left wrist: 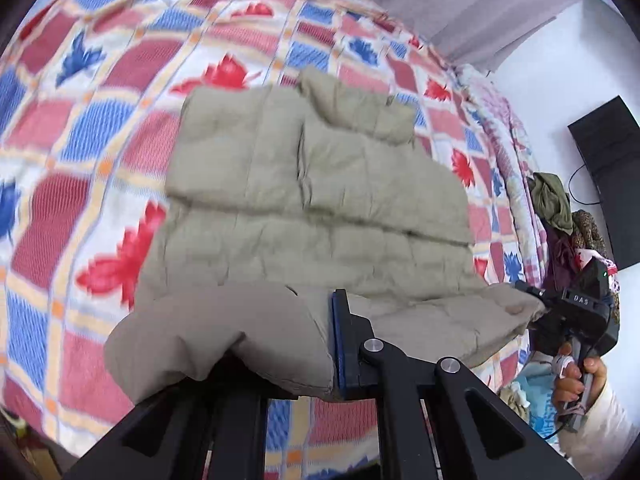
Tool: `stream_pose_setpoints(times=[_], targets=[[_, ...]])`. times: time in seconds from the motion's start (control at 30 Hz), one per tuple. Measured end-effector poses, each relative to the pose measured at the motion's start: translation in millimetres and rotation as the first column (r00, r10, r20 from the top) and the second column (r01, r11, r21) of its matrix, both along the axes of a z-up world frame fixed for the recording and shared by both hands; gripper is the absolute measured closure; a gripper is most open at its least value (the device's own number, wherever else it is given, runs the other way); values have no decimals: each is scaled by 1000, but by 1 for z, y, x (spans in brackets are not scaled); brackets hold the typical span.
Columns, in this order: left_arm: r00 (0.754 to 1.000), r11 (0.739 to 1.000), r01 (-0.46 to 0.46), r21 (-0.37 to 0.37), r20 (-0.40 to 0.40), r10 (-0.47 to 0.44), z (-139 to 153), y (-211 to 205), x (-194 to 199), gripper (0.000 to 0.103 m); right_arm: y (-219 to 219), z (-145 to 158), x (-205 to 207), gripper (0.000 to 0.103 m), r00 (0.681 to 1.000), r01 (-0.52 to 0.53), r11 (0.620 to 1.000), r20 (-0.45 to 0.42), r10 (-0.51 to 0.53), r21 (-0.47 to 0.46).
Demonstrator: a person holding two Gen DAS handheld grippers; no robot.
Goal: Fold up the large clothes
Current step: 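Lay the lifted hem over the collar and open both tools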
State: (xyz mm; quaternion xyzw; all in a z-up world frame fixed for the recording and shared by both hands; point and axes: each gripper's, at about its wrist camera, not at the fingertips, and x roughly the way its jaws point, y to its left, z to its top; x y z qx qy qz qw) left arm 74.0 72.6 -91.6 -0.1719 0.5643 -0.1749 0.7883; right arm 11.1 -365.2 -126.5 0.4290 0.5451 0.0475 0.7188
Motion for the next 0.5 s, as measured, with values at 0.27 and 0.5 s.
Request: stream_pose_setpoints(times=[0.27, 0.5], targets=[[979, 995, -43, 95, 202, 23, 34, -12, 108, 91, 8, 54, 117, 90, 976, -118, 978, 160, 146, -171], [975, 973, -91, 210, 217, 45, -16, -31, 205, 91, 20, 49, 225, 90, 955, -144, 939, 205, 215, -311]])
